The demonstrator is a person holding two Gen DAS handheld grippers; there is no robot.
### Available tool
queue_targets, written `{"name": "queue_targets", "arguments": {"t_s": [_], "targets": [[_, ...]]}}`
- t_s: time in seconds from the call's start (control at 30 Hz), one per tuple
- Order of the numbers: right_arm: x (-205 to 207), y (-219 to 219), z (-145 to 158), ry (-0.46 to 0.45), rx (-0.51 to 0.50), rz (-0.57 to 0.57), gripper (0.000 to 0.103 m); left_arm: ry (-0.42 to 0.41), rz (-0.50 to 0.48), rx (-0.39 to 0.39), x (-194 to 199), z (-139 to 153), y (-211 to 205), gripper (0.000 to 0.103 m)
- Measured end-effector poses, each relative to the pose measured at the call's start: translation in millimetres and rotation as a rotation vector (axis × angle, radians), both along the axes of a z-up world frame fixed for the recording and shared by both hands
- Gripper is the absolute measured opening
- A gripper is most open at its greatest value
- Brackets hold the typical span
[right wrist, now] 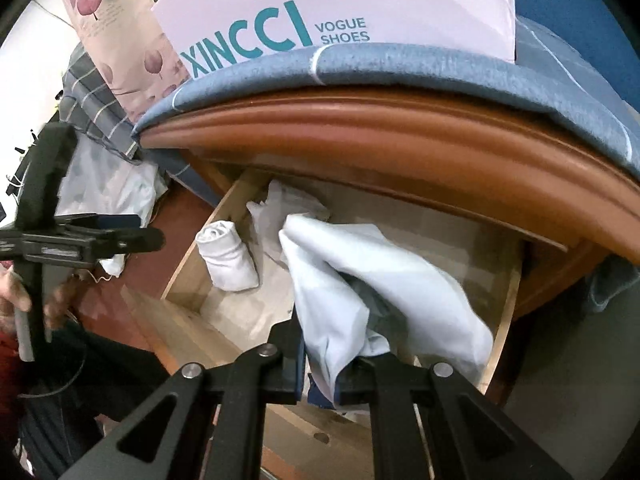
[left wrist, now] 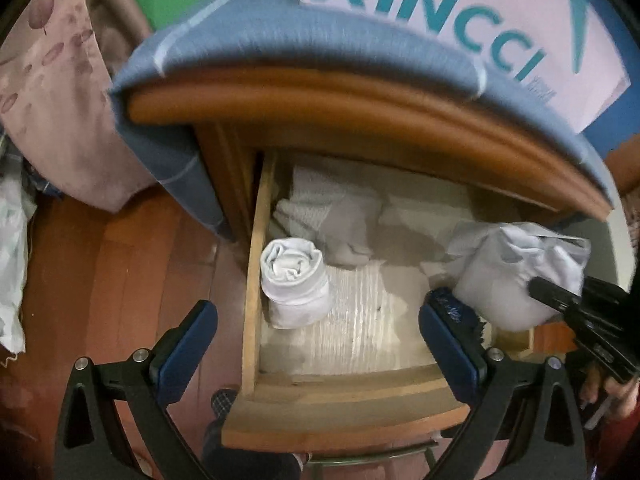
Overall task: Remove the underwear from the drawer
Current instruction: 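Move the left gripper into the drawer toward the rolled white sock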
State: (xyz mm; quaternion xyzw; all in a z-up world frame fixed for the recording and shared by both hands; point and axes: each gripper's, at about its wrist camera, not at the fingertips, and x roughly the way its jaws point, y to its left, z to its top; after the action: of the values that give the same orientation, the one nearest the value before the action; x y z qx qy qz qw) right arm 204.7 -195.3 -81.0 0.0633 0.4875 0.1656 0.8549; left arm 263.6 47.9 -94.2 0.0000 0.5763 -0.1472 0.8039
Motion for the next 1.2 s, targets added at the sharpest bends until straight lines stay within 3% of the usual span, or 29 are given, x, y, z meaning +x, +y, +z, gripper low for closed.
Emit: {"name": "queue_targets", "arguments": {"t_s": [0.2, 0.43, 0.63, 0.73, 0.9, 0.93, 0.97, 1.0, 1.03, 1.07, 1.13, 1.17, 1.2], "targets": [[-2.2, -4.9, 0.8, 0.01, 0.038, -0.012, 0.009, 0.083, 0.031, -0.035, 11.3, -28.8, -6.4, 0.1], [-1.1, -4.7, -0.1, 0.024, 0.054, -0.018, 0.009, 0.099, 0.064, -0.012, 26.0, -49.8, -9.8, 0.097], [-1.2, -5.4, 0.0, 0.024, 0.057, -0.02, 0.009, 0.104, 0.02, 0.005, 31.1, -61.8, -26.9, 0.092], [-1.2, -7.2, 0.3, 0.027, 0.061, -0.024, 0.009, 0.141, 0.049, -0.004, 36.6, -70.4, -26.9, 0.091], [-0.4, -7.8, 1.2, 0.03, 0.067, -0.027, 0.009, 0.149, 0.026, -0.007, 34.2, -75.6, -32.2, 0.074], [0.1, -7.6, 0.9, 0.03, 0.062, -0.026, 0.009, 0.17, 0.012, -0.008, 33.5, -79.2, -36.1, 0.065], [0.2, -7.3, 0.7, 0.031, 0.059, -0.027, 0.009, 0.207, 0.005, -0.027, 32.7, -84.1, -38.7, 0.047], [0.2, -7.2, 0.5, 0.032, 0.06, -0.028, 0.009, 0.266, -0.006, -0.061, 31.9, -90.4, -40.6, 0.04], [0.4, -7.3, 0.6, 0.032, 0.058, -0.028, 0.009, 0.32, -0.014, -0.113, 29.2, -95.9, -41.4, 0.04], [0.3, -7.6, 0.8, 0.031, 0.056, -0.03, 0.009, 0.321, -0.018, -0.114, 27.3, -95.6, -42.7, 0.04], [0.5, -9.2, 0.8, 0.036, 0.06, -0.037, 0.009, 0.271, -0.032, -0.073, 23.8, -87.4, -43.5, 0.05], [0.8, -9.8, 0.7, 0.038, 0.064, -0.04, 0.009, 0.245, -0.029, -0.059, 23.4, -82.9, -42.1, 0.064], [1.2, -10.2, 0.4, 0.04, 0.067, -0.043, 0.009, 0.221, -0.016, -0.047, 24.1, -78.8, -39.4, 0.071]]}}
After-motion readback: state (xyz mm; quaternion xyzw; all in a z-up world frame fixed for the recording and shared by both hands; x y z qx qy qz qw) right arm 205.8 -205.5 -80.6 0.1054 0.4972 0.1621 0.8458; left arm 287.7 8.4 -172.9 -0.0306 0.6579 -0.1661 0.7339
